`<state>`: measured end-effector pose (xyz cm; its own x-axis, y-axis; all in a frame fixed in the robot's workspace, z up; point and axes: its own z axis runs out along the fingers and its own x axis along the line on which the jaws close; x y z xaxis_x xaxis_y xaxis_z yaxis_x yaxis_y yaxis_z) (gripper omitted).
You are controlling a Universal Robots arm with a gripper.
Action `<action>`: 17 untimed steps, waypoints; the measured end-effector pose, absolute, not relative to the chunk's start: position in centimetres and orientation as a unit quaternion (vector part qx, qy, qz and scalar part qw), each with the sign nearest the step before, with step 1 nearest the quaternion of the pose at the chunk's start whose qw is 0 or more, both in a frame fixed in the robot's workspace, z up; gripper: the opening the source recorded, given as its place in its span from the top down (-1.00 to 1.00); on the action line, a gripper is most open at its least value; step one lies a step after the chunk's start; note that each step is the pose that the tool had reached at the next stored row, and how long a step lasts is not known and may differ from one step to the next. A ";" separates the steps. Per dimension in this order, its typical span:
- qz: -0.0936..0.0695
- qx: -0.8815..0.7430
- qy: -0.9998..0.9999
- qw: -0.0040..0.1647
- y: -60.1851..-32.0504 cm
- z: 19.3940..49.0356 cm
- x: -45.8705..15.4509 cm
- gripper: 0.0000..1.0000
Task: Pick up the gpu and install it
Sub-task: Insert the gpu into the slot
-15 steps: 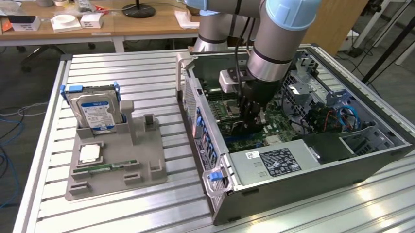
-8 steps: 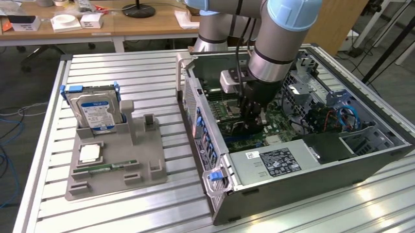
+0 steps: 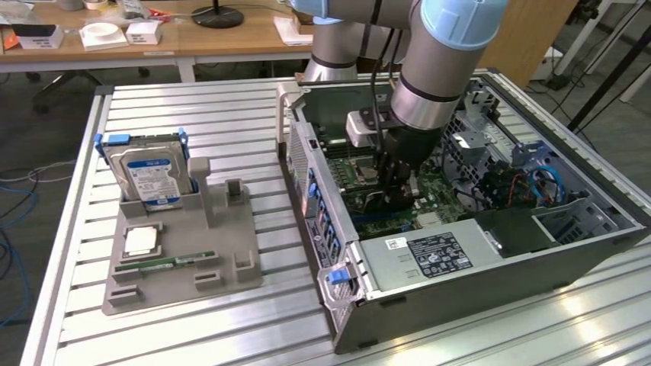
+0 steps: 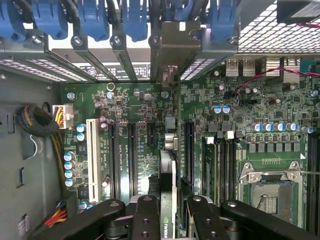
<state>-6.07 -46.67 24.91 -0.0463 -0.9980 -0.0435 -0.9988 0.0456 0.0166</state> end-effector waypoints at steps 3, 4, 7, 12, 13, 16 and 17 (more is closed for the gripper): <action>0.021 -0.691 0.723 0.010 -46.7 24.9 -6.0 0.48; 0.021 -0.690 0.723 0.010 -46.7 24.8 -6.0 0.48; 0.021 -0.690 0.723 0.009 -46.7 24.6 -6.0 0.48; 0.021 -0.690 0.723 0.010 -46.7 24.3 -6.0 0.48; 0.021 -0.690 0.723 0.010 -46.7 24.3 -6.0 0.48; 0.021 -0.690 0.723 0.010 -46.7 24.4 -6.0 0.48; 0.021 -0.690 0.723 0.010 -46.7 24.4 -6.0 0.48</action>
